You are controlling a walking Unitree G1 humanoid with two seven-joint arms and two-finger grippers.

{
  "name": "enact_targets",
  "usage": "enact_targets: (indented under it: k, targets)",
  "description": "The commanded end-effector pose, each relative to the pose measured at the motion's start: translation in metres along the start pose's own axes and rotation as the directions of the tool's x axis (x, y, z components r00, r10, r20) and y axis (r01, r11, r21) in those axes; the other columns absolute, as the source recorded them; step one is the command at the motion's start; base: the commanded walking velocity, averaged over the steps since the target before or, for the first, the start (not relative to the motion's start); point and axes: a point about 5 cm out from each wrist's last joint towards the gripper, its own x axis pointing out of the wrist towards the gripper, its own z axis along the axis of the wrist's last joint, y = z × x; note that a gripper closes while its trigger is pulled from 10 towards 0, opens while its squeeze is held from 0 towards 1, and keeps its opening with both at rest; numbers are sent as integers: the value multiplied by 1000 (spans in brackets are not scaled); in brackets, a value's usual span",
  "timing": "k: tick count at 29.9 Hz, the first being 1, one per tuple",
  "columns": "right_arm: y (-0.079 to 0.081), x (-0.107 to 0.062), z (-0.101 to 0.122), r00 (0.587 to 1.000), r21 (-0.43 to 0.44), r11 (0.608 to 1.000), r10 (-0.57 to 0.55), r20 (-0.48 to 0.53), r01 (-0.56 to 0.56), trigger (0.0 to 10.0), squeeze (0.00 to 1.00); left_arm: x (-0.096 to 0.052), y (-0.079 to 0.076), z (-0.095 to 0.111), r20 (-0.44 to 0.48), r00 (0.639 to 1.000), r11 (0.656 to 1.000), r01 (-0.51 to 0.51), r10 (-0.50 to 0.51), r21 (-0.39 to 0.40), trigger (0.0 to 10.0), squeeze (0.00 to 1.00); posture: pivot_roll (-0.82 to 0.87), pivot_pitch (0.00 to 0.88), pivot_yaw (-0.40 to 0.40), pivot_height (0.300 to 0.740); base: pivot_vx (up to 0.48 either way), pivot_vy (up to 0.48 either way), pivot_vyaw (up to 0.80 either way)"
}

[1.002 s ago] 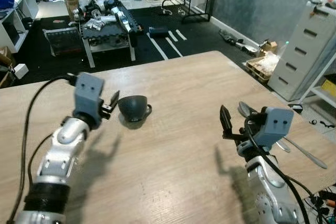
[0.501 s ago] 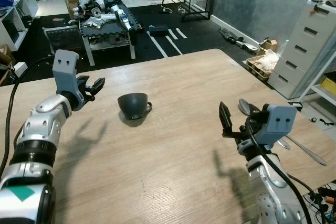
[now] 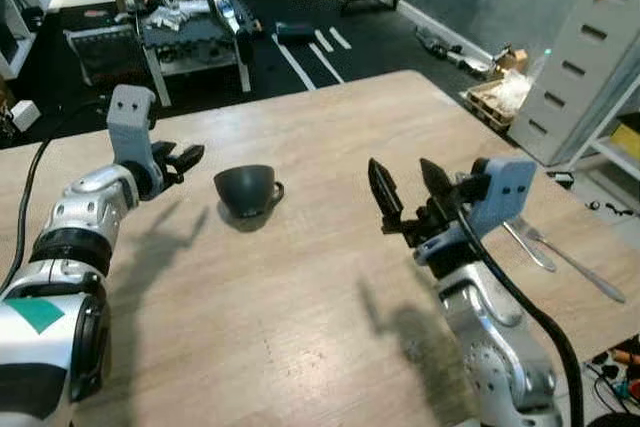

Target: Setting the table

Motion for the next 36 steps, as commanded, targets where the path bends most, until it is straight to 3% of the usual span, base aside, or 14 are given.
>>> enact_targets:
  k: [1, 6, 9, 13, 14, 16, 18, 19, 20, 21, 24, 29, 30, 36]
  targets:
    - [1, -3, 1, 1000, 20, 1000, -5, -8, 6, 10000, 0, 0, -1, -2, -13, 1000, 999, 28, -28, 18, 10000, 0, -7, 222, 115, 740, 0, 0, 0]
    - [0, -9, -2, 999, 10, 1000, -13, -31, 13, 10000, 0, 1, -10, -4, -18, 986, 986, 166, -166, -1, 10000, 0, -5, 231, 116, 740, 0, 0, 0]
    - [-2, -13, -4, 999, 1, 1000, -16, -48, 16, 10000, 0, 0, -22, -14, -53, 945, 946, 325, -323, 21, 10000, 0, 3, 232, 119, 740, 0, 0, 0]
    - [-3, -13, -5, 998, 5, 1000, -20, -54, 20, 10000, 0, -1, -31, -22, -73, 907, 908, 418, -415, 29, 10000, 0, 11, 225, 116, 740, 0, 0, 0]
    - [-3, -12, -6, 998, 8, 1000, -20, -57, 21, 10000, 0, -2, -40, -29, -88, 873, 874, 485, -480, 36, 10000, 0, 15, 221, 112, 740, 0, 0, 0]
    - [-3, -12, -6, 998, 10, 1000, -20, -60, 21, 10000, 0, -2, -43, -31, -92, 863, 864, 502, -497, 42, 10000, 0, 15, 221, 112, 740, 0, 0, 0]
    - [-2, -10, -7, 998, 12, 1000, -11, -63, 12, 10000, 0, -3, -57, -37, -93, 814, 816, 577, -573, 35, 10000, 0, 19, 213, 108, 740, 0, 0, 0]
    - [-2, -10, -7, 998, 12, 1000, -11, -63, 12, 10000, 0, -3, -57, -37, -93, 814, 816, 577, -573, 35, 10000, 0, 19, 213, 108, 740, 0, 0, 0]
    - [-2, -9, -7, 998, 12, 1000, -8, -64, 8, 10000, 0, -4, -68, -39, -93, 778, 779, 626, -621, 34, 10000, 0, 19, 212, 107, 740, 0, 0, 0]
    - [-2, -9, -7, 998, 12, 1000, -8, -64, 8, 10000, 0, -4, -68, -39, -93, 778, 779, 626, -621, 34, 10000, 0, 19, 212, 107, 740, 0, 0, 0]
    - [-2, -9, -7, 998, 11, 1000, -7, -67, 7, 10000, 0, -7, -95, -43, -96, 688, 685, 725, -719, 69, 10000, 0, 19, 200, 110, 740, 0, 0, 0]
    - [-2, -10, -8, 998, 11, 1000, -8, -66, 9, 10000, 0, -8, -106, -46, -104, 658, 652, 753, -746, 84, 10000, 0, 14, 189, 113, 740, 0, 0, 0]
    - [-2, -10, -8, 998, 9, 1000, -10, -66, 10, 10000, 0, -12, -117, -53, -126, 620, 615, 784, -774, 80, 10000, 0, 13, 185, 114, 740, 0, 0, 0]
    - [-3, -11, -8, 998, 4, 1000, -12, -64, 12, 10000, 0, -28, -140, -71, -138, 548, 551, 835, -825, 21, 10000, 0, 12, 174, 112, 740, 0, 0, 0]
